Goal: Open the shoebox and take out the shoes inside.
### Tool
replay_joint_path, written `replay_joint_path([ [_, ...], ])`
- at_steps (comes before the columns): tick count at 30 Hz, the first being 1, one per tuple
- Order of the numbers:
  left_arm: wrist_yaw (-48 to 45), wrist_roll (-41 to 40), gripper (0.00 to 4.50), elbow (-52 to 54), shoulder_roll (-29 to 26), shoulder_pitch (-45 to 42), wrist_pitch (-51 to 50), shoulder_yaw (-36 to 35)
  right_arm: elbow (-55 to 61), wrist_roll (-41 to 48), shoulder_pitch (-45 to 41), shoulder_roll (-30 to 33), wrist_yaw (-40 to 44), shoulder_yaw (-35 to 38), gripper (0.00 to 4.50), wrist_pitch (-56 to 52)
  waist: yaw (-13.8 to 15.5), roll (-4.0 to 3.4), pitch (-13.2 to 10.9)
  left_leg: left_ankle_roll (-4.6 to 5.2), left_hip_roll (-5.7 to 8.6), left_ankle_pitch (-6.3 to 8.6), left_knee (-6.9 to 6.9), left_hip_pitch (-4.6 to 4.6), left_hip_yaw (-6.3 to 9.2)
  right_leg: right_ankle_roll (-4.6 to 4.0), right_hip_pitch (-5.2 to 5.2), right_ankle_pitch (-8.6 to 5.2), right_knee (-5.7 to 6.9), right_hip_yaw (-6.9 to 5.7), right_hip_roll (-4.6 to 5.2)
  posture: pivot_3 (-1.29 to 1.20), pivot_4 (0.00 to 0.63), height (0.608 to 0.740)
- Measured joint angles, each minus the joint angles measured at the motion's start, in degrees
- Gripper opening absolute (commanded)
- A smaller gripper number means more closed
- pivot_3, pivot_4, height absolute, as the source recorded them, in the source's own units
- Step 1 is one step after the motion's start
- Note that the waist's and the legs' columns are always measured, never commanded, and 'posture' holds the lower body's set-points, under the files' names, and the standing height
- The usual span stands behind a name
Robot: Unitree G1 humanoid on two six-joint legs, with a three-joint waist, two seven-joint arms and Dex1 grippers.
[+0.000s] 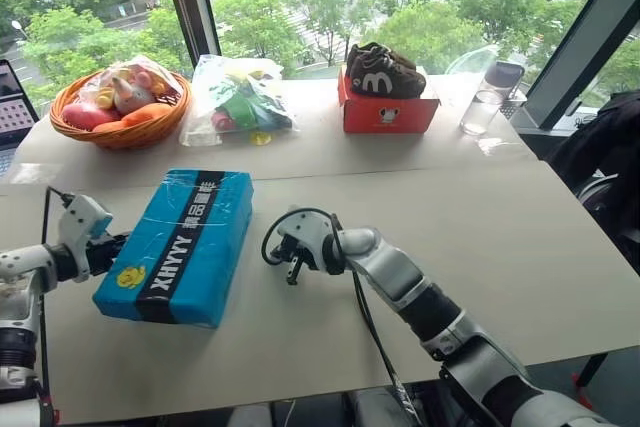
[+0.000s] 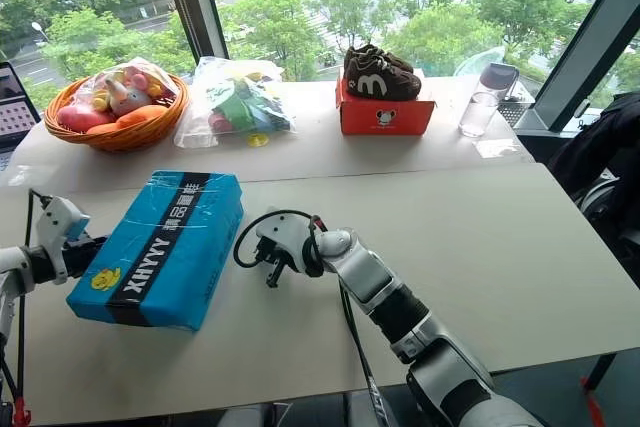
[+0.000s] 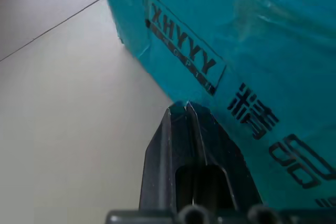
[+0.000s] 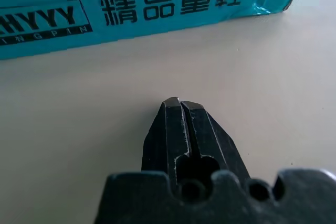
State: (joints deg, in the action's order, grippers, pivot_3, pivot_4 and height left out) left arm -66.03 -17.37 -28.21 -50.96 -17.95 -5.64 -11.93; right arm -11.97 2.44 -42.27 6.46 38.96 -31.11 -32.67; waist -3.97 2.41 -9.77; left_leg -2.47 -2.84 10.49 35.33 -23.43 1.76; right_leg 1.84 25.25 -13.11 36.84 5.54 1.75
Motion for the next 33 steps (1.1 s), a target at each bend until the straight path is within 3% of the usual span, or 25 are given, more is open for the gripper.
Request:
replay_joint_path([
  [3, 0.2, -0.2, 0.05, 5.4, 2.5, 0.6, -1.9, 1.6, -1.4, -0.7, -0.7, -0.1, -0.2, 0.7, 0.0, 0.2, 0.4, 0.0, 0.0, -0.01, 0.0, -0.01, 0.14, -0.02, 0.03, -0.01, -0.01, -0.01, 0.09, -0.01, 0.0, 0.0, 0.15, 0.74],
  [10, 4.1, -0.2, 0.05, 14.6, 8.9, 0.2, -8.2, 4.9, -1.9, -1.4, -0.6, 6.0, -0.2, 5.9, 0.0, 0.2, 1.4, -0.01, 0.0, 0.0, 0.04, 0.0, 0.83, -0.19, 0.03, 0.16, -0.13, 0.12, 0.19, 0.0, 0.02, 0.0, 0.15, 0.74],
  [18, 6.4, 0.4, 0.05, 17.2, 14.3, -3.4, -10.4, 9.5, -0.1, -1.5, 1.4, 11.9, 0.5, 10.3, 0.0, -0.4, 1.3, -0.03, 0.0, 0.0, 0.04, 0.0, 0.82, -0.23, 0.05, 0.17, -0.11, 0.14, 0.19, 0.03, -0.02, 0.0, 0.15, 0.74],
  [27, 6.0, 1.6, 0.05, 14.5, 12.7, -5.0, -8.6, 9.8, 3.6, -1.4, 3.5, 12.4, 1.0, 10.8, 0.0, -2.5, 0.3, -0.03, 0.0, 0.0, 0.02, 0.0, 0.83, -0.22, 0.07, 0.17, -0.11, 0.14, 0.2, 0.05, -0.05, 0.0, 0.15, 0.74],
  [33, 3.8, -3.7, 0.05, 22.3, 6.7, 7.1, -12.3, 1.7, 5.3, -1.4, 5.1, 14.5, 1.7, 11.7, 0.0, -2.3, -0.1, -0.03, -0.1, 0.0, -0.02, 0.0, 0.69, -0.21, 0.09, 0.12, -0.05, 0.11, 0.18, 0.05, -0.06, 0.0, 0.15, 0.74],
])
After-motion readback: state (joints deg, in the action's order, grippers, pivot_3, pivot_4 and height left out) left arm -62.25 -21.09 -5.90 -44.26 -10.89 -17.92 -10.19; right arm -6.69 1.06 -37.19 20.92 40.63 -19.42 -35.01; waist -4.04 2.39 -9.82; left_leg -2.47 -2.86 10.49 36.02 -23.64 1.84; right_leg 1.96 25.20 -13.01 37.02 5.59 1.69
